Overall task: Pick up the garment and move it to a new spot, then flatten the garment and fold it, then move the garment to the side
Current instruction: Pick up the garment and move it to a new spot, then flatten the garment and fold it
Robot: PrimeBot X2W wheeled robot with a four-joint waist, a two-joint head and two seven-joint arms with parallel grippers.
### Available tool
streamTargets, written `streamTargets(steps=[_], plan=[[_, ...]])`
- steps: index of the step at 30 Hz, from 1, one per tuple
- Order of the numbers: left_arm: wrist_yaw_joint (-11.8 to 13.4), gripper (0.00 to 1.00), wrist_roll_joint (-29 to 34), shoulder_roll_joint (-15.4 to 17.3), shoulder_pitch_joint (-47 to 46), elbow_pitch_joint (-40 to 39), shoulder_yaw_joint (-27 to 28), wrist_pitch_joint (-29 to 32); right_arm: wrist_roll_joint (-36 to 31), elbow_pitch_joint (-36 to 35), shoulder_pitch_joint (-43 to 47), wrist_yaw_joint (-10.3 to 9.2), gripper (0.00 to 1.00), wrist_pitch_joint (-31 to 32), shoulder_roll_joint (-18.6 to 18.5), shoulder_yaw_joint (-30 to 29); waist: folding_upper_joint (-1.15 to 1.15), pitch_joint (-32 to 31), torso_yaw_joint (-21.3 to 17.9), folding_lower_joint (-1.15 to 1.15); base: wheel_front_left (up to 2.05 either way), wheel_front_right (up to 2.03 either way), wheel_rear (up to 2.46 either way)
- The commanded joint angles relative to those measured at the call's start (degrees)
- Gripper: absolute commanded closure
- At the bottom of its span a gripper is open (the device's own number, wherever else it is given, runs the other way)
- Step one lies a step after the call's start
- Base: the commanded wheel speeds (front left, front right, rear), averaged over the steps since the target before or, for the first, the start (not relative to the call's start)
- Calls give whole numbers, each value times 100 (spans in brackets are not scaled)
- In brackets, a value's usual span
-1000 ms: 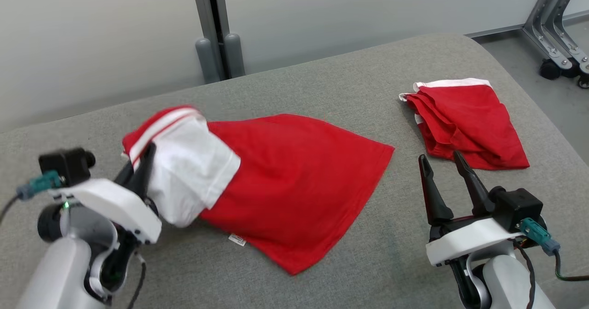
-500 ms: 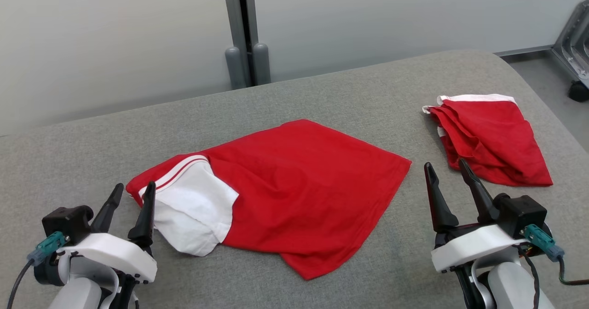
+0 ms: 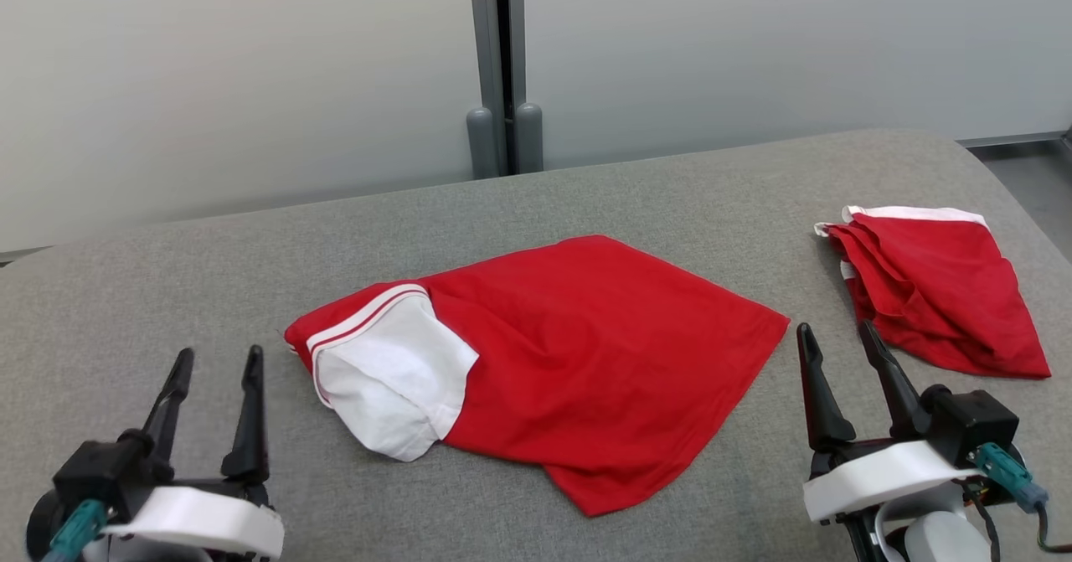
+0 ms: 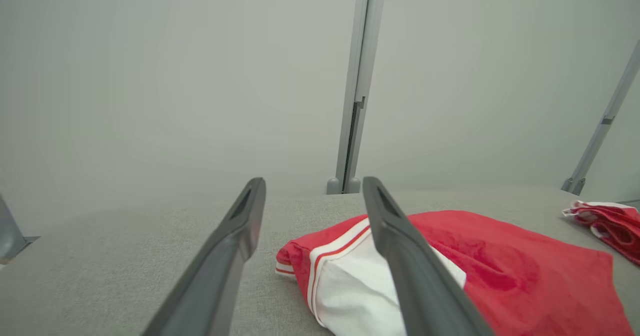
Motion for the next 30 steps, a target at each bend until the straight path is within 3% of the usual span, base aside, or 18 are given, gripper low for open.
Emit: streamTargets(steps=[1,6,30], plan=[[152,0,112,-25,220,-202,131,-33,-31,-63,95,-2,0,-32,10,-48,0,-31,16,0,0,0,0],[266,0,325,-180,634,-578,304,-29,-93,-216,219,-2,0,-40,53,-182,0,-55,53,0,0,0,0],[34,0,653,-490,721,-661,540,-32,-104,-424,387,-2,0,345,70,-394,0,-33,133,0,0,0,0]])
